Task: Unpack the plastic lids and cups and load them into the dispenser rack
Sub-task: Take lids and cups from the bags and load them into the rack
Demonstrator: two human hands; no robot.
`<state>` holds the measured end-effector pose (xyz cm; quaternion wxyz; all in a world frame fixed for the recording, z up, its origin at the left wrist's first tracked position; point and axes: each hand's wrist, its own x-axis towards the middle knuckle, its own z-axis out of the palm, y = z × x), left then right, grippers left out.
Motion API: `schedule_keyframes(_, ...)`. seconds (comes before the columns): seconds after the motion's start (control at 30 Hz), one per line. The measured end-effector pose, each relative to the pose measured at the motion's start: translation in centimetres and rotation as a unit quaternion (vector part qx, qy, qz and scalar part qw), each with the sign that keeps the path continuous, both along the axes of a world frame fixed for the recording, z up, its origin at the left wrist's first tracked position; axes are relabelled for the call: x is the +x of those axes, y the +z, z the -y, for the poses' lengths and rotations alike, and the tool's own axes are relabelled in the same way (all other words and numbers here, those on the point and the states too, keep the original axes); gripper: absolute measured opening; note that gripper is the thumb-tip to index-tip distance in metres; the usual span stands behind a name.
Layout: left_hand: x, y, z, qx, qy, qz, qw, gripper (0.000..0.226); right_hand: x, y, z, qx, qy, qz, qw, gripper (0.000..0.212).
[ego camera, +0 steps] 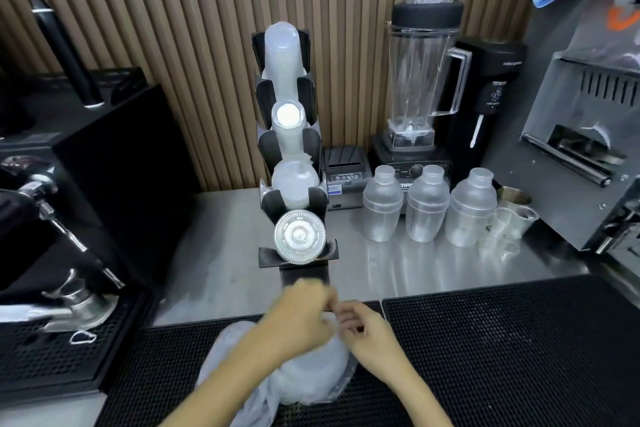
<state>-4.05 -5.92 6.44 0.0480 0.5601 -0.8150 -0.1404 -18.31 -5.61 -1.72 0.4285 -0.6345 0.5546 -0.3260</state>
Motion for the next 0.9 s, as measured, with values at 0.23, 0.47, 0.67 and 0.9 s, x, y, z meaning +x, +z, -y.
schedule_keyframes(0.23,2.2,-7.3,0.6,0.126,-0.021,0.099,0.987,0.099,0.6,-1.8,-0.3,0.030,0.017,-0.025,0.999,0.034)
schedule_keyframes(0.47,2.0,-7.8,1.3,0.157,0.004,0.052,0.986,0.097,0.9,-2.4,-0.7,0.063,0.019,-0.028,0.997,0.027)
schedule_keyframes(0.67,3.8,-8.3,0.9,0.129,0.018,-0.079,0.988,0.085,1.1,-2.0,-1.4,0.071,0.025,-0.028,0.997,0.030)
schedule_keyframes(0.9,4.9,-8.2,0.0,0.099,0.046,-0.191,0.976,0.079,1.2,-1.7,-1.9,0.066,0.038,-0.041,0.996,0.033)
